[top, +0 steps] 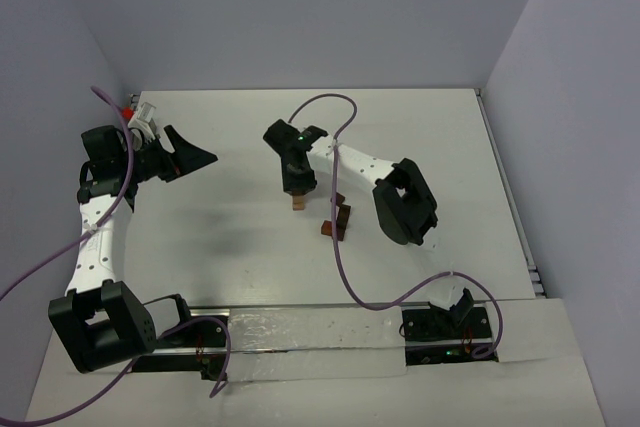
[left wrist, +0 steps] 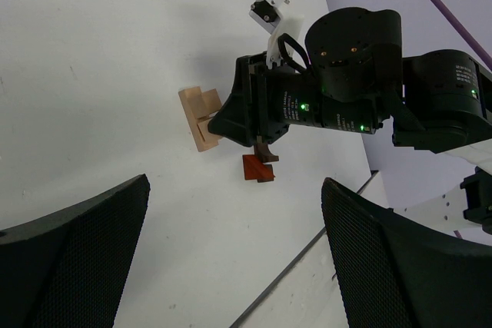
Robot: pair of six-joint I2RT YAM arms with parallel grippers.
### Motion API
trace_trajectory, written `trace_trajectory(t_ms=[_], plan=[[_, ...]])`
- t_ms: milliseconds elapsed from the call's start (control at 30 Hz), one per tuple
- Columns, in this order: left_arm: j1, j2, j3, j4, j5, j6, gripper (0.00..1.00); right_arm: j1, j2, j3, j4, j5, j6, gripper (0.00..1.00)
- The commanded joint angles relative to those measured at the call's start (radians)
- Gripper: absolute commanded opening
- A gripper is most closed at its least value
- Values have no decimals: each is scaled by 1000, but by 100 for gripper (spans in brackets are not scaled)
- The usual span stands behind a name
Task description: Build the wood block tower
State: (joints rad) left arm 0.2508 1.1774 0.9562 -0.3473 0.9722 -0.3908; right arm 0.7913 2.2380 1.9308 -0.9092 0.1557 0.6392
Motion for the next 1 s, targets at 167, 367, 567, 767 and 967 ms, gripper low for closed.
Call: trace_trajectory(t_ms=[167,367,567,767,967], plan=[[7,-2,6,31,8,-3,98,-9,17,12,2,2,11,51],[7,-1,6,33,8,-3,98,-9,15,4,8,-13,9,70],[7,-1,7,34,10,-3,98,-7,6,-3,12,-28,2,77],[7,-4,28,0,24,30,99,9,-105,-49,48,-62,-62,89],[8,-9,58,-50,69,67,99,11,-322,-170,110,-74,-167,100]])
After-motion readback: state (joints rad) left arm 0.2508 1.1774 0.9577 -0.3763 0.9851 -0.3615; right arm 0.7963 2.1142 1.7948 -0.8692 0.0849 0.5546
